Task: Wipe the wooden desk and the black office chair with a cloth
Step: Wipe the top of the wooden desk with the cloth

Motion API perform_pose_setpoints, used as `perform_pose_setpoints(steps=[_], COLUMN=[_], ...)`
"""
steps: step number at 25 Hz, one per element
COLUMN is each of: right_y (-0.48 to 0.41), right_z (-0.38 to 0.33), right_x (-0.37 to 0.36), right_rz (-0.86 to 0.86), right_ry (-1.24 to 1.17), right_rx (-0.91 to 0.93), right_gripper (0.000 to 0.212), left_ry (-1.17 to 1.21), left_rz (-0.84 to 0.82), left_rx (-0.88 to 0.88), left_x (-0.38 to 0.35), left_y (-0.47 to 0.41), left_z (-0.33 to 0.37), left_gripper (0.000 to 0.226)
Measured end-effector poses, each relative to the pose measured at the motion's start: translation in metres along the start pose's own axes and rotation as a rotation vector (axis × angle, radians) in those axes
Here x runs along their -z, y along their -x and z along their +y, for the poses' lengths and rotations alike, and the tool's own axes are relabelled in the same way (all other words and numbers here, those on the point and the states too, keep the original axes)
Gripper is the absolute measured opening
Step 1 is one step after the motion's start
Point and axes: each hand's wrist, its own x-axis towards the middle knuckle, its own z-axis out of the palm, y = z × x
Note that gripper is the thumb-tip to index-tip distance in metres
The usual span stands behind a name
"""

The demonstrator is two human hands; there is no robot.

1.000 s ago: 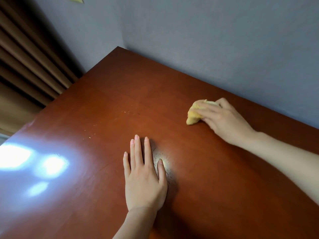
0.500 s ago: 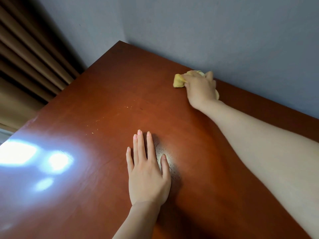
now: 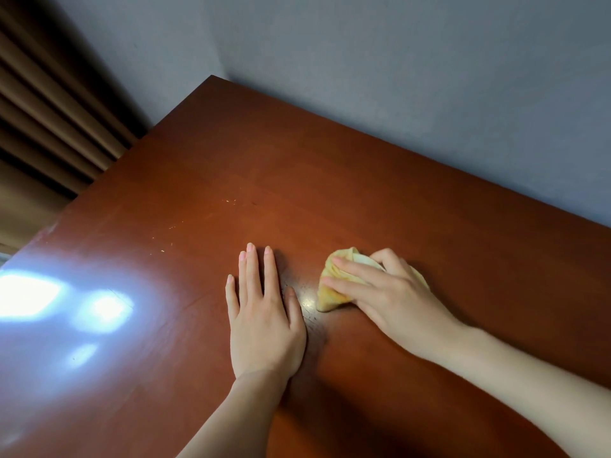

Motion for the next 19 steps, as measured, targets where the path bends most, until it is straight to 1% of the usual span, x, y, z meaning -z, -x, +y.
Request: perform_pose_setpoints(steps=[3,6,10,14,19], right_y=[0.021,0.025,0.013,-0.023,-0.081], right_z=[0.023,0.054,0.093,0.117,0.111], right_x=[0.015,0.027,0.035,0.032,0.018], right_rz=[0.009,0.071,0.184,0.28,0.294], right_ry=[-0.014,-0.028,0.059,0.117,0.202], right_rx=[-0.011,-0.138,-0.27,-0.5,-0.735], right_gripper=[0.043,0.036,0.036,0.03,0.032], left_ry=[0.003,0.014,0.015,0.017,0.008], left_rz=[-0.008,-0.017,-0.02,-0.018,-0.023], left_rx=[0.006,0.014,0.012,0.008,0.01], left_x=[0.0,0.0,0.001,0.001,0.002], left_y=[0.0,0.001,0.001,0.001,0.001], left_z=[0.0,0.0,0.001,0.003,0.003], left_gripper=[0.066,0.066,0.067,0.066,0.067])
